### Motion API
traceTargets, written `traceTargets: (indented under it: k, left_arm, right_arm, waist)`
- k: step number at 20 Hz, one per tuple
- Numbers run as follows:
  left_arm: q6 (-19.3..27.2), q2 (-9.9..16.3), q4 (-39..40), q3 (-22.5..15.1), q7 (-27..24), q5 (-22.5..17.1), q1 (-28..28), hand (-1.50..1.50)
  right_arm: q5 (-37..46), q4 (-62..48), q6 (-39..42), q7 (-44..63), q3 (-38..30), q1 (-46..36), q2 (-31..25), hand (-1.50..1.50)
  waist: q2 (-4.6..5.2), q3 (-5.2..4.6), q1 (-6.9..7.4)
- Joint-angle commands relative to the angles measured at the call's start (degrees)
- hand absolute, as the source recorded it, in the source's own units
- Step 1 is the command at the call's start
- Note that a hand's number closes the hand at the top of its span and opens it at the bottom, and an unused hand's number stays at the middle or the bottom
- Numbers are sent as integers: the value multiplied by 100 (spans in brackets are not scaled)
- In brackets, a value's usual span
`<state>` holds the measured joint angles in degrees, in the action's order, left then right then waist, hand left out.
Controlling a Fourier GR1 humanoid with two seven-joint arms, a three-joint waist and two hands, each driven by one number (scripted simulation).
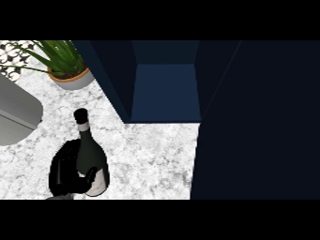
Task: Pick up the wine, place it into the cabinet and close the cabinet
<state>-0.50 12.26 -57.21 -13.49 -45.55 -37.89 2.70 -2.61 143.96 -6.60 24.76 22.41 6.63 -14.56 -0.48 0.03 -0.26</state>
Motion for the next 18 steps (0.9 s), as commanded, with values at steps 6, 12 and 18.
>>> traceTargets:
  k: [6, 12, 18]
  left_arm:
    - [445, 174, -2284, -585, 1066, 166, -581, 150]
    - [1346, 178, -3351, -831, 1899, 555, -383, 150]
    - [2741, -563, -3764, -1393, 2977, 1184, 582, 150]
  right_arm:
    - [-100, 1041, -90, 537, 39, 131, 12, -150]
    - [-307, 1150, -115, 894, -126, -90, 16, -150]
    - [-242, 990, 89, 425, -39, 190, 15, -150]
  waist:
    - [0, 5, 47]
    - [19, -3, 35]
    - [21, 3, -65]
